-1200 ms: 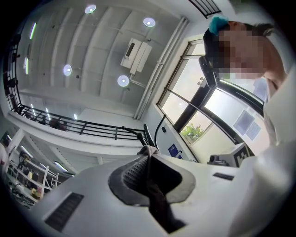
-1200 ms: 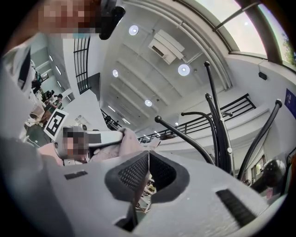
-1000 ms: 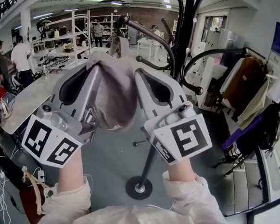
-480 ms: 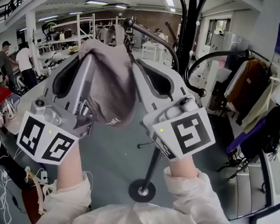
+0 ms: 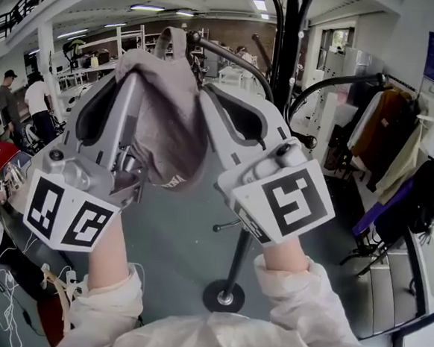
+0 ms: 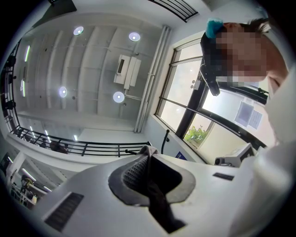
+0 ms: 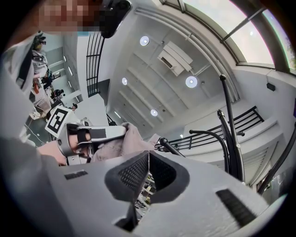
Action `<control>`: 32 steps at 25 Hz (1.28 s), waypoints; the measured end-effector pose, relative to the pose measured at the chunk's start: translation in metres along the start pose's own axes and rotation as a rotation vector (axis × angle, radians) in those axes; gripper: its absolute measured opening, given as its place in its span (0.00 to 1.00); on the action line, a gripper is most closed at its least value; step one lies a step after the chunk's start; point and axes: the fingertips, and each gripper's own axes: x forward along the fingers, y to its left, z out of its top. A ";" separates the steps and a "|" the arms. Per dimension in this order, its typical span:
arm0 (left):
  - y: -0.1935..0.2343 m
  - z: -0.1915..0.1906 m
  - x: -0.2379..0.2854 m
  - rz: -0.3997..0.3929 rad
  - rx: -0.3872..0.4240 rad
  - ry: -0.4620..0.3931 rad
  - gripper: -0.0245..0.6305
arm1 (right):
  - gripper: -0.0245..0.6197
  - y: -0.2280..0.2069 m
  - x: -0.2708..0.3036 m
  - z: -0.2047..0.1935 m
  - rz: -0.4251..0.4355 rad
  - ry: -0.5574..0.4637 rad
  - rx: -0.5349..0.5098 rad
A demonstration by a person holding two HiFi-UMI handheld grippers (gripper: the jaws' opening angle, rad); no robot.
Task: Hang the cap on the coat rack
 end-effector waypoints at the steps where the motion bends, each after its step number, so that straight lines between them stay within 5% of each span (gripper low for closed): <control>1: -0.001 0.001 0.001 -0.006 0.002 -0.003 0.08 | 0.05 -0.001 -0.001 0.000 -0.004 -0.001 -0.001; 32: -0.030 -0.050 0.030 -0.099 -0.129 0.022 0.08 | 0.05 -0.026 -0.033 -0.039 -0.111 0.087 0.034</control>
